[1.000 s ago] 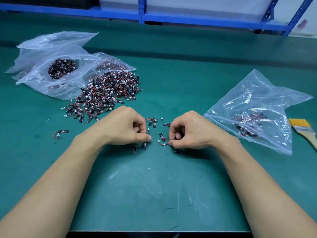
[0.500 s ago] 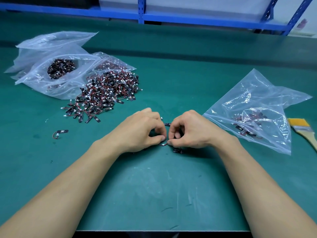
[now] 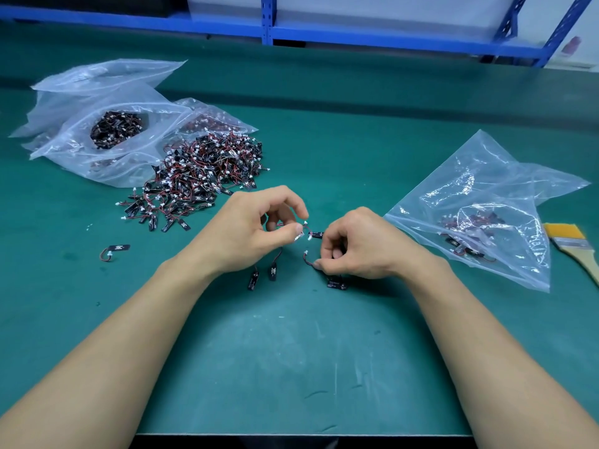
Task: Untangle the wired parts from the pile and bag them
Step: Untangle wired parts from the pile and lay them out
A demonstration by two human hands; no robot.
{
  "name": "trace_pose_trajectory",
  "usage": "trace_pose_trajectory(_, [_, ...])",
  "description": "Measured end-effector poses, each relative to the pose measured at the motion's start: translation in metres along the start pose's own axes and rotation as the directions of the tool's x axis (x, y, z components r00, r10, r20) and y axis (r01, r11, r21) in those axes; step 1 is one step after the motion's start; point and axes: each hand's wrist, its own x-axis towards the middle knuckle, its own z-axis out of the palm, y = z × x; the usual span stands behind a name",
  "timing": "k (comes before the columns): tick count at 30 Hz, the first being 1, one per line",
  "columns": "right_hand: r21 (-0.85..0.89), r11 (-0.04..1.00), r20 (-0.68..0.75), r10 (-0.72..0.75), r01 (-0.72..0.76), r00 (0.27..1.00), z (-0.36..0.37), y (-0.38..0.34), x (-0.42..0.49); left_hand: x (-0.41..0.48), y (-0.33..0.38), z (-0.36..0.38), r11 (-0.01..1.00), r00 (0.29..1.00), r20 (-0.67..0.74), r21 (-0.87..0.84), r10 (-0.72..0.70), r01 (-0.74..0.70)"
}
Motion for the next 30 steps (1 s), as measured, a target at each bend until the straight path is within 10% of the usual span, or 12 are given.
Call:
trace_pose_trajectory(14, [0.017,1.000,-0.110,-0.012,0.014,0.994,-0.004,0.005,-0.002,-0.004,0.003,0.012,0.970,0.979,0.206,0.237,0.009,-0.058])
trace_pose_trajectory(22, [0.145,0.989,-0.314,0.077,-0.033,0.946,-0.016,0.031,0.000,0.003,-0.024,-0.007,0.966,0.969,-0.247,0.241,-0.029,0.090])
trace_pose_trajectory(30, [0.309,0.934,-0.417,0.304,-0.181,0.856,-0.009,0.058,0.011,0.005,-0.059,-0.013,0.942,0.930,-0.284,0.172,-0.232,0.287])
